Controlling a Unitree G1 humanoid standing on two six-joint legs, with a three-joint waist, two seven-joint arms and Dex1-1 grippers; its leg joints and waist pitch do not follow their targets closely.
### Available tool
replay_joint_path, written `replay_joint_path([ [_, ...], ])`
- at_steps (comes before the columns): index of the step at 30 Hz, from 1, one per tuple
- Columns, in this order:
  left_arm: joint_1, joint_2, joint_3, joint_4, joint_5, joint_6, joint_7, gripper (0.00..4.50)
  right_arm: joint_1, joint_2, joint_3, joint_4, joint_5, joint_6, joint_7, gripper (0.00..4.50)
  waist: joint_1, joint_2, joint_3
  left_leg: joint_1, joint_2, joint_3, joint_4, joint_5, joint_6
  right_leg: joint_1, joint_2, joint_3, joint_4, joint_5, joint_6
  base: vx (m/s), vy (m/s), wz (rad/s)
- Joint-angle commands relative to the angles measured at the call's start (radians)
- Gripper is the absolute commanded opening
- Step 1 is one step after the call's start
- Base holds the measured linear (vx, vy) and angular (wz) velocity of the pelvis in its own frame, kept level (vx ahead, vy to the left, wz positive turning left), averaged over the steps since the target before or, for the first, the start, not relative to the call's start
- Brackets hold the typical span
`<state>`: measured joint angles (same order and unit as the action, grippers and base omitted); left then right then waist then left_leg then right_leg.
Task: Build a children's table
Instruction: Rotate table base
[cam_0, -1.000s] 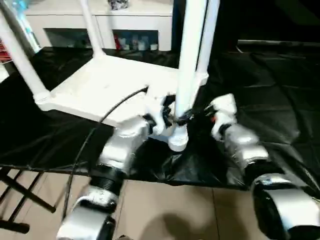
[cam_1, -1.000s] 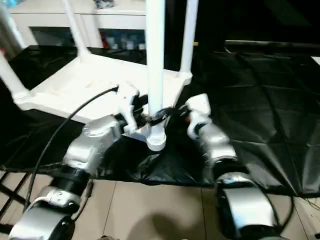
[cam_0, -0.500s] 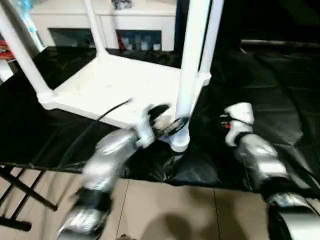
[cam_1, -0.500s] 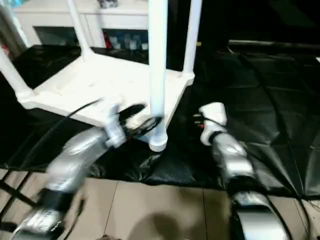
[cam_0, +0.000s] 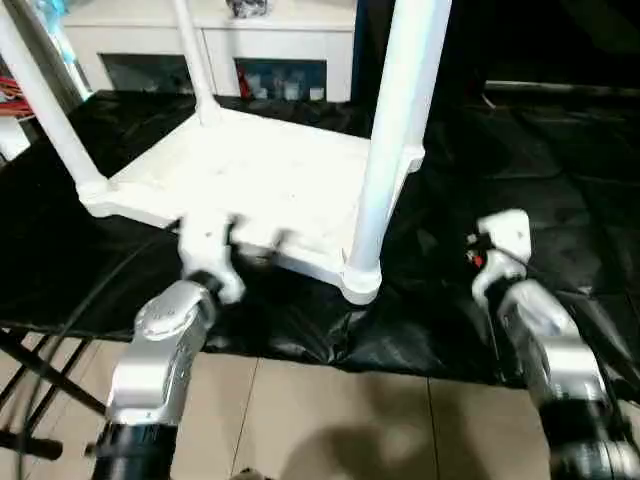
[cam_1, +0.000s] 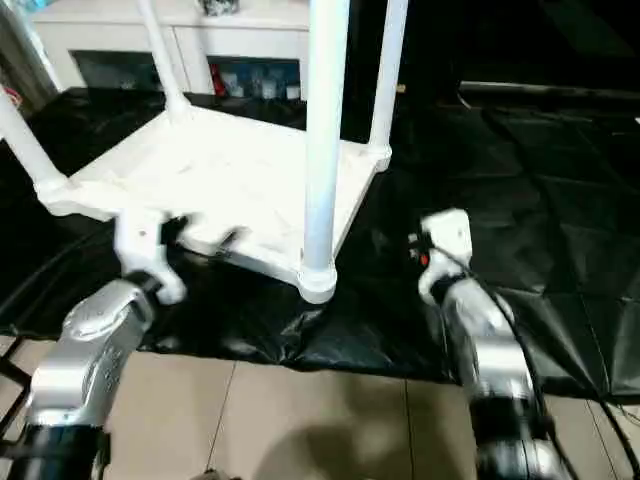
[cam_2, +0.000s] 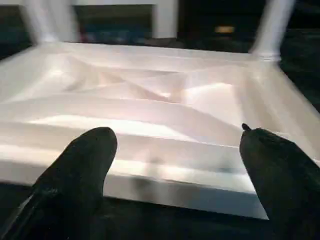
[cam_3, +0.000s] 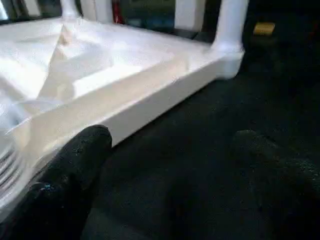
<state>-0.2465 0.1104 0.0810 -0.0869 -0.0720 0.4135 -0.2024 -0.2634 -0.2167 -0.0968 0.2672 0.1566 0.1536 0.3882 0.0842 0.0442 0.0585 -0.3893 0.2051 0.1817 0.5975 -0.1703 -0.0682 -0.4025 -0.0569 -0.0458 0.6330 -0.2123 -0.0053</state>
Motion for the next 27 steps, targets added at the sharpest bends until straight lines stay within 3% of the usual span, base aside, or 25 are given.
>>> replay_joint_path([
  [1, -0.011, -0.038, 0.016, -0.042, 0.049, 0.083, 0.128, 4.49, 0.017, 0.017, -0.013, -0.061, 0.011, 0.073, -0.055, 4.48, -0.007, -0.008, -0.069, 0.014, 0.021, -0.011, -0.064, -0.183, 0.031, 0.043, -0.056, 0.04, -0.09, -0.144, -0.146, 0.0, 0.0, 0.0],
  [2, -0.011, -0.038, 0.016, -0.042, 0.049, 0.083, 0.128, 4.49, 0.017, 0.017, -0.013, -0.061, 0.011, 0.073, -0.055, 4.48, -0.006, -0.012, -0.069, 0.013, 0.021, -0.011, -0.063, -0.179, 0.032, 0.044, -0.056, 0.039, -0.09, -0.132, -0.148, 0.0, 0.0, 0.0],
  [3, -0.023, -0.04, -0.008, -0.058, 0.097, 0.182, 0.166, 4.49, 0.015, 0.022, -0.022, -0.064, 0.01, 0.1, -0.075, 4.48, -0.005, -0.014, -0.068, 0.013, 0.019, -0.01, -0.062, -0.178, 0.033, 0.043, -0.057, 0.039, -0.092, -0.134, -0.149, 0.0, 0.0, 0.0],
  [4, -0.029, -0.043, -0.022, -0.066, 0.099, 0.238, 0.168, 4.49, 0.009, 0.022, -0.029, -0.059, 0.012, 0.11, -0.08, 4.48, -0.005, -0.028, -0.069, 0.013, 0.018, -0.009, -0.061, -0.162, 0.036, 0.046, -0.057, 0.039, -0.083, -0.137, -0.143, 0.0, 0.0, 0.0],
  [5, -0.029, -0.043, -0.022, -0.066, 0.099, 0.238, 0.168, 4.49, 0.009, 0.022, -0.029, -0.059, 0.012, 0.11, -0.08, 4.48, -0.002, -0.021, -0.068, 0.014, 0.016, -0.008, -0.06, -0.161, 0.039, 0.042, -0.059, 0.039, -0.09, -0.155, -0.139, 0.0, 0.0, 0.0],
  [6, -0.037, -0.065, -0.038, -0.084, 0.081, 0.307, 0.169, 4.49, 0.003, 0.02, -0.038, -0.082, 0.024, 0.149, -0.096, 4.48, -0.008, -0.049, -0.065, 0.012, 0.015, -0.004, -0.06, -0.164, 0.039, 0.042, -0.056, 0.04, -0.097, -0.186, -0.121, 0.0, 0.0, 0.0],
  [7, -0.037, -0.065, -0.038, -0.084, 0.081, 0.307, 0.169, 4.49, 0.003, 0.02, -0.038, -0.082, 0.024, 0.149, -0.096, 4.48, -0.008, -0.049, -0.065, 0.012, 0.015, -0.004, -0.06, -0.164, 0.039, 0.042, -0.056, 0.04, -0.097, -0.186, -0.121, 0.0, 0.0, 0.0],
  [8, -0.038, -0.085, -0.028, -0.094, 0.013, 0.335, 0.14, 4.49, -0.004, 0.011, -0.036, -0.096, 0.023, 0.17, -0.101, 4.48, -0.003, -0.031, -0.066, 0.012, 0.017, -0.008, -0.062, -0.158, 0.035, 0.042, -0.06, 0.04, -0.093, -0.192, -0.117, 0.0, 0.0, 0.0],
  [9, -0.035, -0.108, -0.002, -0.1, -0.071, 0.306, 0.107, 4.49, -0.01, -0.004, -0.02, -0.107, 0.02, 0.163, -0.077, 4.48, -0.005, -0.024, -0.066, 0.015, 0.016, -0.006, -0.059, -0.162, 0.024, 0.037, -0.058, 0.041, -0.096, -0.189, -0.122, 0.0, 0.0, 0.0],
  [12, -0.033, -0.094, -0.007, -0.084, -0.032, 0.301, 0.117, 4.49, -0.009, -0.006, -0.002, -0.143, 0.011, 0.191, -0.071, 4.48, -0.008, -0.029, -0.068, 0.011, 0.016, -0.008, -0.059, -0.16, 0.027, 0.042, -0.052, 0.04, -0.091, -0.111, -0.129, 0.0, 0.0, 0.0],
  [13, -0.032, -0.092, -0.008, -0.066, -0.003, 0.286, 0.135, 4.49, -0.009, -0.002, -0.001, -0.16, 0.011, 0.207, -0.079, 4.48, -0.009, -0.039, -0.067, 0.008, 0.015, -0.008, -0.06, -0.148, 0.037, 0.046, -0.055, 0.04, -0.091, -0.099, -0.126, 0.0, 0.0, 0.0],
  [14, -0.03, -0.094, -0.01, -0.065, -0.001, 0.274, 0.133, 4.49, -0.009, -0.002, 0.0, -0.161, 0.01, 0.207, -0.078, 4.48, -0.008, -0.037, -0.068, 0.009, 0.014, -0.008, -0.058, -0.143, 0.039, 0.047, -0.056, 0.041, -0.089, -0.096, -0.126, 0.0, 0.0, 0.0],
  [16, -0.026, -0.086, -0.006, -0.07, -0.002, 0.254, 0.118, 4.49, -0.012, 0.004, 0.017, -0.159, -0.006, 0.197, -0.084, 4.48, -0.012, -0.06, -0.068, 0.007, 0.014, -0.005, -0.057, -0.137, 0.048, 0.048, -0.06, 0.04, -0.093, -0.123, -0.121, 0.0, 0.0, 0.0],
  [17, -0.024, -0.085, -0.001, -0.073, 0.002, 0.26, 0.122, 4.49, -0.012, 0.008, 0.025, -0.155, -0.012, 0.193, -0.086, 4.48, -0.011, -0.046, -0.068, 0.01, 0.016, -0.007, -0.059, -0.133, 0.044, 0.045, -0.06, 0.04, -0.09, -0.131, -0.125, 0.0, 0.0, 0.0],
  [18, -0.014, -0.086, 0.008, -0.075, 0.025, 0.261, 0.15, 4.49, -0.012, 0.02, 0.04, -0.145, -0.019, 0.192, -0.093, 4.48, -0.016, -0.051, -0.068, 0.011, 0.018, -0.007, -0.059, -0.132, 0.041, 0.044, -0.059, 0.04, -0.088, -0.119, -0.128, 0.0, 0.0, 0.0],
  [20, -0.001, -0.085, 0.012, -0.078, 0.054, 0.253, 0.205, 4.49, -0.009, 0.029, 0.049, -0.145, -0.025, 0.21, -0.108, 4.48, -0.024, -0.051, -0.067, 0.012, 0.02, -0.009, -0.061, -0.147, 0.038, 0.044, -0.058, 0.04, -0.089, -0.104, -0.13, 0.0, 0.0, 0.0],
  [23, 0.011, -0.094, 0.059, -0.107, 0.0, 0.293, 0.217, 4.49, 0.007, 0.036, 0.08, -0.177, -0.028, 0.237, -0.101, 4.48, -0.025, -0.056, -0.067, 0.013, 0.018, -0.007, -0.06, -0.157, 0.033, 0.045, -0.059, 0.041, -0.088, -0.111, -0.136, 0.0, 0.0, 0.0],
  [24, 0.019, -0.095, 0.061, -0.132, -0.02, 0.354, 0.2, 4.49, 0.015, 0.038, 0.067, -0.193, -0.009, 0.297, -0.11, 4.48, -0.025, -0.056, -0.067, 0.014, 0.018, -0.007, -0.061, -0.155, 0.031, 0.045, -0.058, 0.042, -0.088, -0.112, -0.136, 0.0, 0.0, 0.0],
  [25, 0.023, -0.099, 0.062, -0.146, -0.021, 0.371, 0.199, 4.49, 0.018, 0.037, 0.056, -0.198, 0.002, 0.321, -0.111, 4.48, -0.024, -0.067, -0.066, 0.013, 0.019, -0.007, -0.062, -0.153, 0.033, 0.045, -0.057, 0.041, -0.087, -0.112, -0.133, 0.0, 0.0, 0.0],
  [27, 0.03, -0.103, 0.068, -0.171, -0.015, 0.384, 0.202, 4.49, 0.023, 0.039, 0.045, -0.209, 0.019, 0.348, -0.11, 4.48, -0.021, -0.063, -0.065, 0.016, 0.02, -0.006, -0.06, -0.152, 0.034, 0.042, -0.057, 0.042, -0.086, -0.109, -0.133, 0.0, 0.0, 0.0],
])
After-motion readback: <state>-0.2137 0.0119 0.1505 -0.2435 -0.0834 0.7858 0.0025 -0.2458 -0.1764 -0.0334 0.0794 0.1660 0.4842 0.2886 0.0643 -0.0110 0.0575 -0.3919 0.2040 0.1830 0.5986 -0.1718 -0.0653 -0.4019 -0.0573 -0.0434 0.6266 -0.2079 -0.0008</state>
